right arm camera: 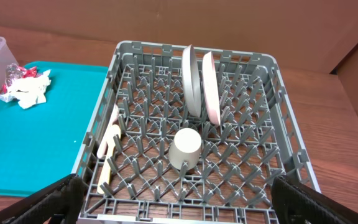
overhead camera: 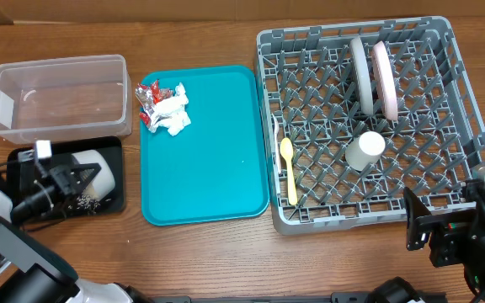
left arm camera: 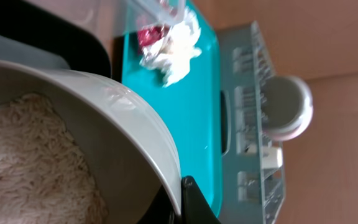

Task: Sort waste into correct bins and load items into the dishwasher rack
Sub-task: 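Carry the bowl over the black tray and tip the rice out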

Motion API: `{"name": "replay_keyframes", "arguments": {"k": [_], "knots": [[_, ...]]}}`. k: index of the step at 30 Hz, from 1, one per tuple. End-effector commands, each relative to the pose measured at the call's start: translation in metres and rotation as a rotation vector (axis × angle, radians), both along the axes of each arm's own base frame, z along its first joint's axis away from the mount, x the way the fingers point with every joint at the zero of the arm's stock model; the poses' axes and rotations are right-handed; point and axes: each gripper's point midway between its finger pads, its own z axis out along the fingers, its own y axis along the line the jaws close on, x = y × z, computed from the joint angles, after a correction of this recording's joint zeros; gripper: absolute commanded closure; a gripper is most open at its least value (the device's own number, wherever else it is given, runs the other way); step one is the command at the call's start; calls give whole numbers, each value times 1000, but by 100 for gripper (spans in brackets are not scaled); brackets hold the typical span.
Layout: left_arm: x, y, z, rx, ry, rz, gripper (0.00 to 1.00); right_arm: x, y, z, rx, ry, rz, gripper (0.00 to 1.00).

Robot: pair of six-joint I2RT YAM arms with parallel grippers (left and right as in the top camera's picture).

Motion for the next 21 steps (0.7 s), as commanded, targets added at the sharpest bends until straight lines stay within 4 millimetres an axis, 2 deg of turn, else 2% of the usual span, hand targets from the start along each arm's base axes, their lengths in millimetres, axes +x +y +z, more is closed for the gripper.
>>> {"name": "replay_keyframes", "arguments": {"k": [1, 5, 8, 10, 11, 13, 16, 18, 21], "knots": [[-3, 13, 19, -54, -181, 65, 96, -2, -3, 2, 7, -11, -15, 0], [-9, 28, 33, -122, -247, 149, 96, -2, -3, 2, 7, -11, -15, 0], [-10, 29, 33, -123, -244, 157, 96, -2, -3, 2, 7, -11, -15, 0], [-9, 28, 40, -141, -283, 161, 96, -2, -3, 2, 7, -11, -15, 0], [-8, 31, 34, -86, -287, 145, 96, -2, -3, 2, 7, -11, -15, 0], [-6, 35, 32, -131, -245, 170, 96, -2, -3, 2, 7, -11, -15, 0], [-6, 33, 43, -179, -291, 180, 96, -2, -3, 2, 7, -11, -15, 0], [-4, 37, 33, -113, -280, 165, 96, -2, -3, 2, 7, -11, -15, 0], [-3, 37, 39, -219, -245, 199, 96, -2, -3, 2, 7, -11, -15, 0]]}}
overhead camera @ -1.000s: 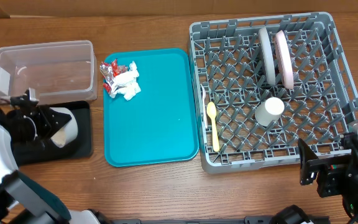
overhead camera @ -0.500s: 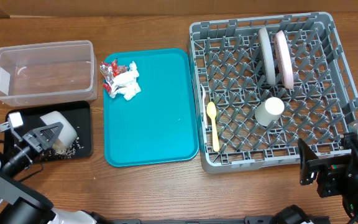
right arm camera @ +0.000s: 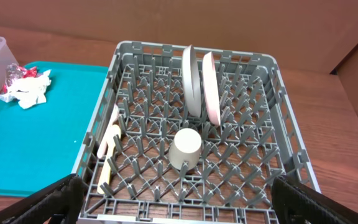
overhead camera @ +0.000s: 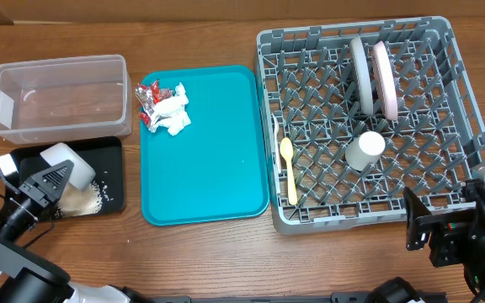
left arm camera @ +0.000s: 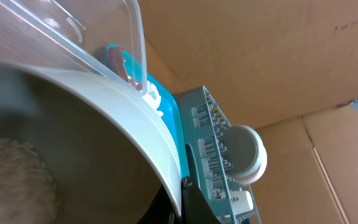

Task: Sort waste into correct bins and load items into the dishwasher rack
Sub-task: 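Carry the bowl over the black tray and tip the rice out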

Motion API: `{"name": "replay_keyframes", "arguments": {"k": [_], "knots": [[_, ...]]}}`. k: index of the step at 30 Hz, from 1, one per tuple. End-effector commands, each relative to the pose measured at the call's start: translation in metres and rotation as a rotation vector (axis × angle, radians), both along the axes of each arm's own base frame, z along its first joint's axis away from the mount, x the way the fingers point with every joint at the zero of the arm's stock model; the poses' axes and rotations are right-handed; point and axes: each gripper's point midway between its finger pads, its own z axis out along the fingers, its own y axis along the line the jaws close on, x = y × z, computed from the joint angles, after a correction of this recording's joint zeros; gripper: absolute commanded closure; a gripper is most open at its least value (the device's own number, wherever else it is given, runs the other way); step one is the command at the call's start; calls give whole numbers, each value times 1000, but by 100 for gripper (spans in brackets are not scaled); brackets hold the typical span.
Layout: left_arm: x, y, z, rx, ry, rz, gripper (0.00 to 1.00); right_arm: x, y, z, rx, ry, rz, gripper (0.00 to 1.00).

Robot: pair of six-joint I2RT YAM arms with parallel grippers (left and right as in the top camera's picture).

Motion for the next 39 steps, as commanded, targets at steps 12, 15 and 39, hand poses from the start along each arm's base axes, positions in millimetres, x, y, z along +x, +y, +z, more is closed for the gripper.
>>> {"name": "replay_keyframes", "arguments": {"k": [12, 15, 39], "knots": [[1, 1, 9, -171, -4, 29, 96, -2, -3, 2, 7, -11, -15, 0], [1, 0, 8, -164, 3, 25, 96, -2, -3, 2, 7, -11, -15, 0], [-32, -98, 151, 239, -151, -225, 96, -2, -3, 2, 7, -11, -15, 0]]}}
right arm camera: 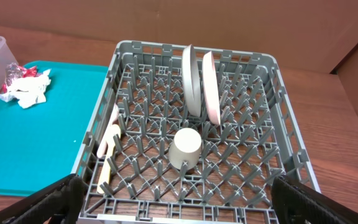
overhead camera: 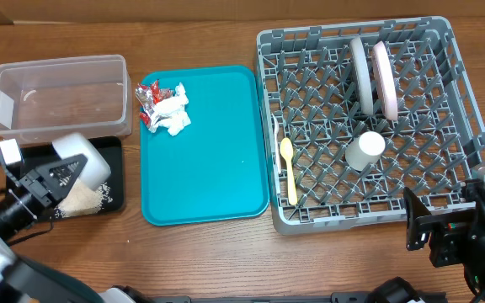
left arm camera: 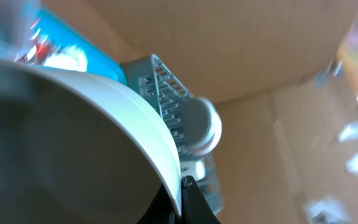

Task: Sort waste into correct bins and load items into the dishwasher rack
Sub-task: 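Carry the bowl over the black tray and tip the rice out, then carry the empty white bowl to the dish rack and release it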

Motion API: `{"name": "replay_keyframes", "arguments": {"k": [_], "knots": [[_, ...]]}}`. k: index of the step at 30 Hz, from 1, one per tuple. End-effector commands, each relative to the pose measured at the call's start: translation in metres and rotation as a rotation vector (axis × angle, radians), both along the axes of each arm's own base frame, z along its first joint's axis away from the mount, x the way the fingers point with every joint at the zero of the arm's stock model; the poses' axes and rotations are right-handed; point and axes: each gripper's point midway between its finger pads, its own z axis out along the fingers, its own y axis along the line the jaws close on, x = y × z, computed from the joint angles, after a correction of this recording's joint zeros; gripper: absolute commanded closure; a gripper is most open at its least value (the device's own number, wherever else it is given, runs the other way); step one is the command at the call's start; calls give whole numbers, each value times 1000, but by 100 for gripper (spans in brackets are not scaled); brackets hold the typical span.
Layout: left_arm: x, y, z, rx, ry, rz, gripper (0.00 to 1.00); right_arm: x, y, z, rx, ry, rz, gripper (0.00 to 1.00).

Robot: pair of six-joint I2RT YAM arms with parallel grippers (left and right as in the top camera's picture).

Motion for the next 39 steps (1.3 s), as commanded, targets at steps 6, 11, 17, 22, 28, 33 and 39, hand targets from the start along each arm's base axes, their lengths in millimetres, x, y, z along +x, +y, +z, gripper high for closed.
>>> {"name": "replay_keyframes", "arguments": {"k": [6, 11, 17, 22, 28, 33, 39], "knots": [[4, -41, 114, 486, -85, -40, 96, -2, -3, 2, 7, -12, -15, 0], [28, -33, 145, 636, 57, 198, 96, -2, -3, 2, 7, -12, -15, 0], [85, -115, 175, 572, -135, 44, 96, -2, -3, 2, 7, -12, -15, 0], [130, -215, 161, 404, -258, -306, 96, -2, -3, 2, 7, -12, -15, 0], [179, -322, 99, 156, -261, -643, 96, -2, -3, 2, 7, -12, -15, 0], [191, -368, 51, 32, -185, -773, 96, -2, -3, 2, 7, -12, -15, 0], [192, -400, 3, -18, -129, -862, 95, -2, -3, 2, 7, -12, -15, 0]]}}
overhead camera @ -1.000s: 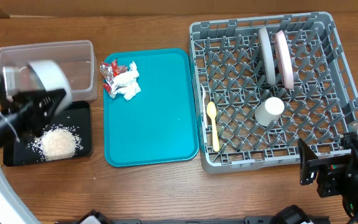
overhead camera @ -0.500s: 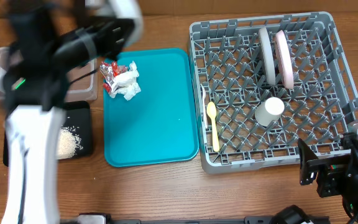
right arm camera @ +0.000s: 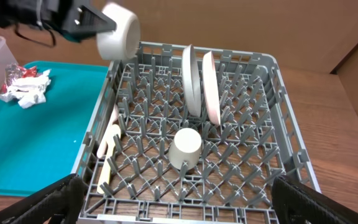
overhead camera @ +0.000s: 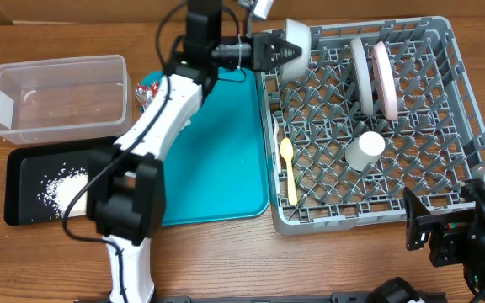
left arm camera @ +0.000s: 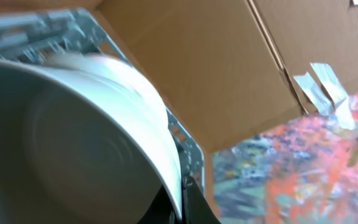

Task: Sort waste into correct bins and load items into the dishwasher rack
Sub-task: 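Carry the empty white bowl to the dish rack and release it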

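Observation:
My left gripper [overhead camera: 269, 52] is shut on the rim of a white bowl [overhead camera: 296, 38]. It holds the bowl on its side over the far left corner of the grey dishwasher rack [overhead camera: 466, 109]. In the left wrist view the bowl [left arm camera: 73, 124] fills the frame, with its rim pinched between the fingers [left arm camera: 188, 198]. From the right wrist view the bowl [right arm camera: 120, 31] hangs above the rack's far left corner [right arm camera: 124, 48]. My right gripper [right arm camera: 179, 208] stands open at the rack's near edge. Rice [overhead camera: 59, 187] lies in the black tray [overhead camera: 23, 168].
The rack holds two upright plates [overhead camera: 372, 74], an upturned cup [overhead camera: 365, 150], a yellow spoon [overhead camera: 289, 168] and a white fork [overhead camera: 274, 133]. Crumpled wrappers [right arm camera: 25, 87] lie on the teal tray [overhead camera: 209, 160]. A clear bin [overhead camera: 57, 97] stands at the far left.
My left arm has gone from over the black tray to the rack's far left corner, still gripping the bowl. A patch of rice now lies bare in the black tray. The right arm has not moved.
My left gripper first held the bowl of rice over the black tray. Then the bowl was tipped and rice lay heaped under it. Later the bowl looked empty above the tray. Now it hangs on its side over the rack.

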Motion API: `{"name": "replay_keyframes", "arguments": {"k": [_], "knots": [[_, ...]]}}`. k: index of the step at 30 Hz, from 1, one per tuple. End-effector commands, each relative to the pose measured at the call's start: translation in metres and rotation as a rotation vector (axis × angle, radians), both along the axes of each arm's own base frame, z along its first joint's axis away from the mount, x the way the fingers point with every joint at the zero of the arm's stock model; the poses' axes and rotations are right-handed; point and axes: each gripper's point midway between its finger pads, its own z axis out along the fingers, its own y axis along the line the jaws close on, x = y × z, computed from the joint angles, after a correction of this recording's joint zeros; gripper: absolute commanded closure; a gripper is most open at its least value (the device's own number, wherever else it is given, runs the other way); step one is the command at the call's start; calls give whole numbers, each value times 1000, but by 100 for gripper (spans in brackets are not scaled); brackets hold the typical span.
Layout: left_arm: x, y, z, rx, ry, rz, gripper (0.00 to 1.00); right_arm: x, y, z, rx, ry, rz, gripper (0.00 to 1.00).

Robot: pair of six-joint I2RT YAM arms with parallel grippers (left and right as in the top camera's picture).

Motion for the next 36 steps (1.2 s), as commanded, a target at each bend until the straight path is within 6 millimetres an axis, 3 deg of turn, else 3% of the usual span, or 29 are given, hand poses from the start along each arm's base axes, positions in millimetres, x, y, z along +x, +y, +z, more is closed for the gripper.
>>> {"name": "replay_keyframes", "arguments": {"k": [1, 6, 12, 22, 27, 36], "knots": [[-11, -13, -18, -9, 86, -79, 96, -2, -3, 2, 8, -14, -15, 0], [-6, -16, -22, -1, 143, -36, 96, -2, -3, 2, 8, -14, -15, 0], [2, -35, 0, -59, 118, 34, 96, -2, -3, 2, 8, -14, -15, 0], [17, -42, -4, -128, 278, 164, 96, -2, -3, 2, 8, -14, -15, 0], [15, -31, -34, -121, 368, 184, 96, -2, -3, 2, 8, -14, -15, 0], [-2, -22, -61, -214, 347, 221, 96, -2, -3, 2, 8, -14, -15, 0]]}}
